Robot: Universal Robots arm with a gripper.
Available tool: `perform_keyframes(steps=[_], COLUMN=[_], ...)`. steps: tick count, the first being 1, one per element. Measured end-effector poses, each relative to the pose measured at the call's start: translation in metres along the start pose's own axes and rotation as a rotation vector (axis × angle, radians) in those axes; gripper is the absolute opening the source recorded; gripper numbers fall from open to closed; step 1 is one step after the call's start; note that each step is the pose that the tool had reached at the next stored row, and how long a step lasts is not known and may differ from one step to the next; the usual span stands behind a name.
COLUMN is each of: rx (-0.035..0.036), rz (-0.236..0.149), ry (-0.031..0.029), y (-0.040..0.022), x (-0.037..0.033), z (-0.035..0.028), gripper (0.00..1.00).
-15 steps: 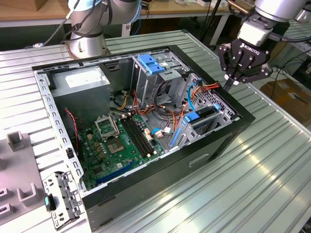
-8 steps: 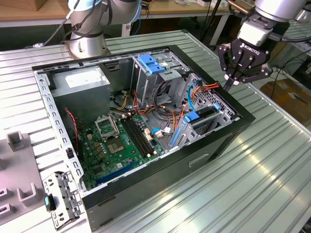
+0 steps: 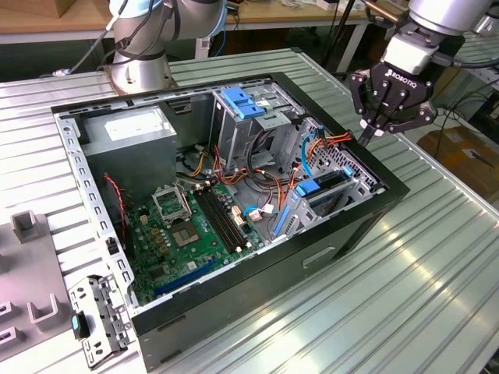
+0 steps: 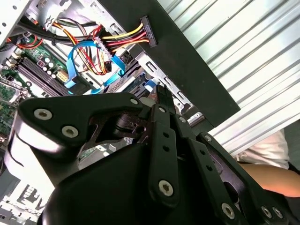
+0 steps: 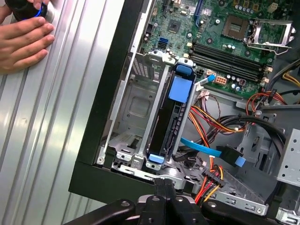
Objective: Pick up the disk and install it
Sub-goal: 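Insert the first disk wire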
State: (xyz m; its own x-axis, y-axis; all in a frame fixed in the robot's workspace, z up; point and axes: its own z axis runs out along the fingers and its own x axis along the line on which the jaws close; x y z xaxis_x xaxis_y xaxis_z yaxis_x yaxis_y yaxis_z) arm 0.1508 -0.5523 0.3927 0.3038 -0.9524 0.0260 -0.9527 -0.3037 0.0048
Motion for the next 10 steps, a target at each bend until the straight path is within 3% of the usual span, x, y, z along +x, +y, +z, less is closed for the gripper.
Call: perform_keyframes(steps=[3, 6, 10], rx=[0.0015, 0.0017, 0.0019], rz=[-0.056, -0.066, -0.071], ry=[0.0001, 0.0004, 0.0003], y=[-0.0003, -0.0042, -0.0135], x=[-0.0002, -0.0033, -0.0138], z=[0.0008, 0.0028, 0.006], gripper=[0.11, 0.11, 0.11])
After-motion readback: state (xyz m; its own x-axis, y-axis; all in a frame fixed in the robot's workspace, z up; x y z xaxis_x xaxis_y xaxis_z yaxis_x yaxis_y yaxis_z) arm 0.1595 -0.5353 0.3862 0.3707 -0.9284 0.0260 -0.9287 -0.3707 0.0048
